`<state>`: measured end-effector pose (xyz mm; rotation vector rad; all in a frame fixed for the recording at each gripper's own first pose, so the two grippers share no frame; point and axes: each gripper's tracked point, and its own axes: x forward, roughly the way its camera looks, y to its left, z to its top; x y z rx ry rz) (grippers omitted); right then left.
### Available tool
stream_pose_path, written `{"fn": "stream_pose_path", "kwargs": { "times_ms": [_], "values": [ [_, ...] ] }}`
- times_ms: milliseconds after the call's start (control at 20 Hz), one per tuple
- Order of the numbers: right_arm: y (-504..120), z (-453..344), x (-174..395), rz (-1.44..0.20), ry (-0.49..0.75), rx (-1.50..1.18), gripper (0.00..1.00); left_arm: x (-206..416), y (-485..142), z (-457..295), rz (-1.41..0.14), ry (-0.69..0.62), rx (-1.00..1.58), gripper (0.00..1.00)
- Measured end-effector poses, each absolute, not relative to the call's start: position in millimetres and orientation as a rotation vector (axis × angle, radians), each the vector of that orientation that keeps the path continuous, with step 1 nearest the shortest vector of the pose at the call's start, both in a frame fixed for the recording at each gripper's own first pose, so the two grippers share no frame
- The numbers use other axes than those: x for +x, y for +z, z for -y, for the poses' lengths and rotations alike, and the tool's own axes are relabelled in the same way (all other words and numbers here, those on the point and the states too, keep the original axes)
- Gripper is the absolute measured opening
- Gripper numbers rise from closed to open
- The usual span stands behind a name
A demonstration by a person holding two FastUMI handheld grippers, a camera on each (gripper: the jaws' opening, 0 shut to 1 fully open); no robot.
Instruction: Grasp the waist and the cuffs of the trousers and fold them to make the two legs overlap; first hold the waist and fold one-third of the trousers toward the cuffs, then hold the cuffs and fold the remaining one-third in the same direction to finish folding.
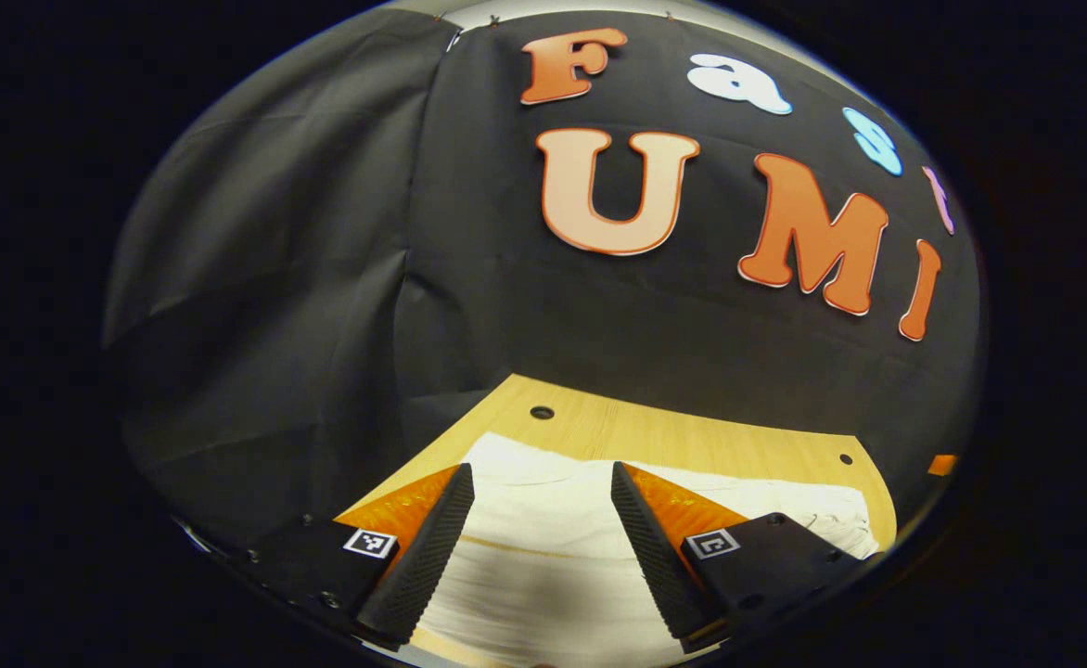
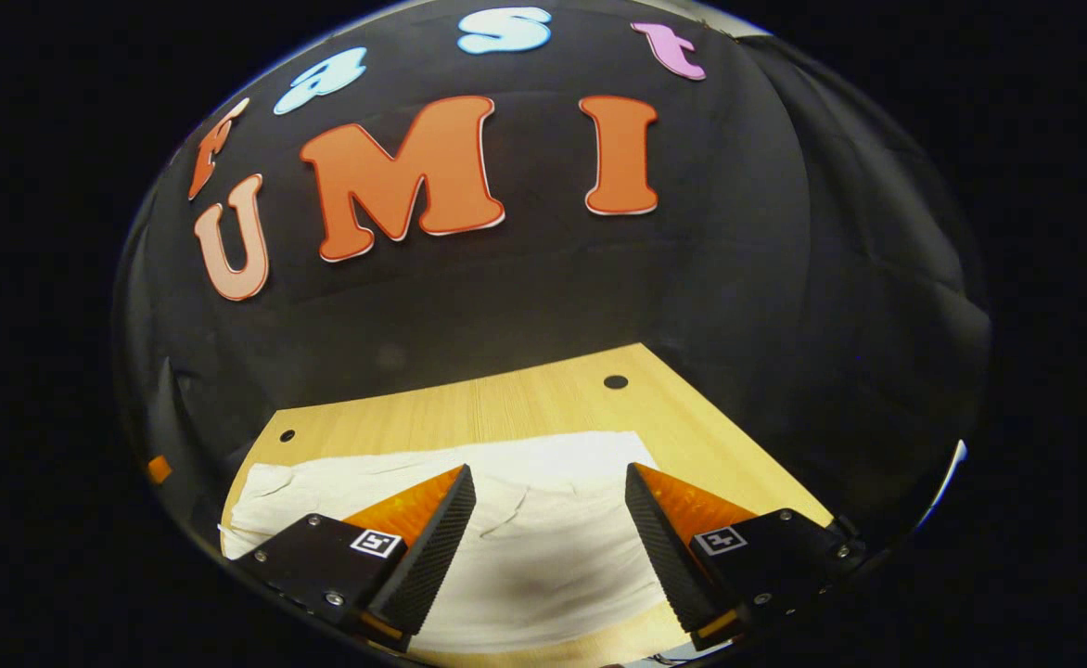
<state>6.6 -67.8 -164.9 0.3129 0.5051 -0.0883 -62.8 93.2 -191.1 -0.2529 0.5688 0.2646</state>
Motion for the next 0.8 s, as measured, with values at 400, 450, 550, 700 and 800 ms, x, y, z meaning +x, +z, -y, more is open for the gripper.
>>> {"fn": "stream_pose_path", "kwargs": {
  "times_ms": [400, 450, 550, 700, 800],
  "values": [
    [-226, 73, -15, -0.714, -0.106, 0.507, 0.98, -117, -272, -120, -0.823, 0.400, -0.473, 0.98],
    [-233, 75, -19, -0.735, -0.113, 0.525, 0.98, -133, -279, -126, -0.861, 0.420, -0.499, 1.00],
    [-246, 80, -25, -0.772, -0.121, 0.565, 0.97, -153, -298, -136, -0.927, 0.458, -0.554, 0.98],
    [-262, 88, -31, -0.820, -0.140, 0.620, 0.97, -179, -323, -147, -1.000, 0.518, -0.663, 0.98],
    [-274, 94, -37, -0.847, -0.161, 0.653, 0.97, -193, -339, -156, -1.032, 0.557, -0.704, 0.96]
  ]
}}
